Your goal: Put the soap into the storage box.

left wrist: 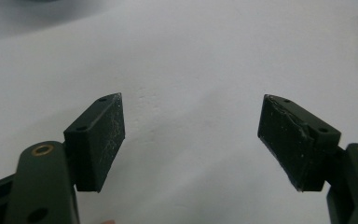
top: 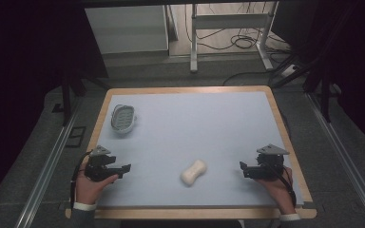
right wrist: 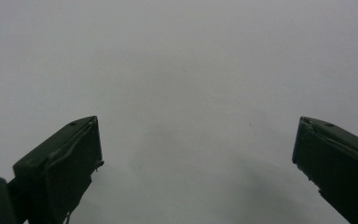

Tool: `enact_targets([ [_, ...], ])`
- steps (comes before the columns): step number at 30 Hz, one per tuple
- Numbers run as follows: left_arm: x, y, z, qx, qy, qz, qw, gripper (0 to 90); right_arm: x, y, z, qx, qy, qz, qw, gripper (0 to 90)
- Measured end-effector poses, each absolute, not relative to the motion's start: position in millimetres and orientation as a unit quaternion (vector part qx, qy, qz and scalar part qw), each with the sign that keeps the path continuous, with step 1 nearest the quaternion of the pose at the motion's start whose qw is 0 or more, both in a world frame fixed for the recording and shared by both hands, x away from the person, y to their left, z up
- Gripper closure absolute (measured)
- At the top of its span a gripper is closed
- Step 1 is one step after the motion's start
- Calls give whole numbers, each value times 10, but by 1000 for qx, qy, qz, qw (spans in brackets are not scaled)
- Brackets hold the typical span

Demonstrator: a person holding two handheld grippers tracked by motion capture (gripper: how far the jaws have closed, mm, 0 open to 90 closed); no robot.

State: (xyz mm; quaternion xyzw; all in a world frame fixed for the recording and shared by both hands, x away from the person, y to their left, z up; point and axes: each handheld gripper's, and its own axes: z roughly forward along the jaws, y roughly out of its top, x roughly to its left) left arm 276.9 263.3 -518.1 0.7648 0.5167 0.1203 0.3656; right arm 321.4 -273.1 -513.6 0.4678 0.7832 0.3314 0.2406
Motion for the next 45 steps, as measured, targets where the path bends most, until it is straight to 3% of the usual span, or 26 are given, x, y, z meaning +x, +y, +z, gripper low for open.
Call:
enact_targets([
  [24,2657,2475,-5044,772,501,151,362,263,3155,-2863,-5050,464,773,362,237,76],
  [45,2668,2052,-4798,807,456,163,338,244,3147,-2953,-4977,456,770,372,246,85],
])
